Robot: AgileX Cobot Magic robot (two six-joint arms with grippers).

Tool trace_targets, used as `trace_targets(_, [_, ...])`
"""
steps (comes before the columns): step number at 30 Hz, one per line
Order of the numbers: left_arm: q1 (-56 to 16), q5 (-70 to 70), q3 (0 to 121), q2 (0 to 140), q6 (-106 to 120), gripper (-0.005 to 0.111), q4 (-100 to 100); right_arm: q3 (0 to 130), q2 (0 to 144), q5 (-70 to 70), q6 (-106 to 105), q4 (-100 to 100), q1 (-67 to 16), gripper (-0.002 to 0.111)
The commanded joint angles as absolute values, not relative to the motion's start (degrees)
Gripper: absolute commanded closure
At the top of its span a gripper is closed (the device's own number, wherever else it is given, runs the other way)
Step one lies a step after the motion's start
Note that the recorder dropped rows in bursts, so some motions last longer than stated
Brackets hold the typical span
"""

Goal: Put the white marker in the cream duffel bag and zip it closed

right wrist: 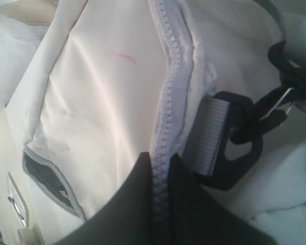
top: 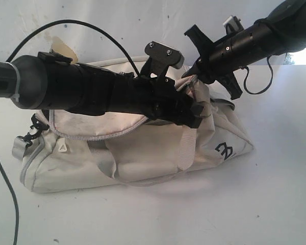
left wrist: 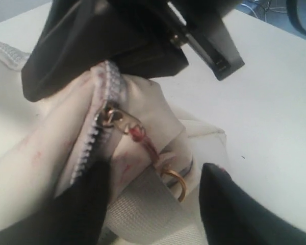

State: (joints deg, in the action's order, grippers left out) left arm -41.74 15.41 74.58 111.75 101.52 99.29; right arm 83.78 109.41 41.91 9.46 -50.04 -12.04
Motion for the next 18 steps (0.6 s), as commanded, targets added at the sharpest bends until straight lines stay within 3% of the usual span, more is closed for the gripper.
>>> trace_targets(1, [-41.8,14.5,74.7,111.4,99.2,0.050,99.9,84.0,109.4,42.3,9.2,-51.9,-12.0,0.108])
trace_targets(10, [-41.8,19.1,74.7,111.4,97.9,0.050,99.4,84.0,109.5,45.4,10.7,-52.0,-12.0,0.108])
trace_targets(18, [-41.8,10.3,74.7,111.4,96.1,0.050,99.9,84.0,109.5,44.9,10.3,-51.6,-12.0,0.108])
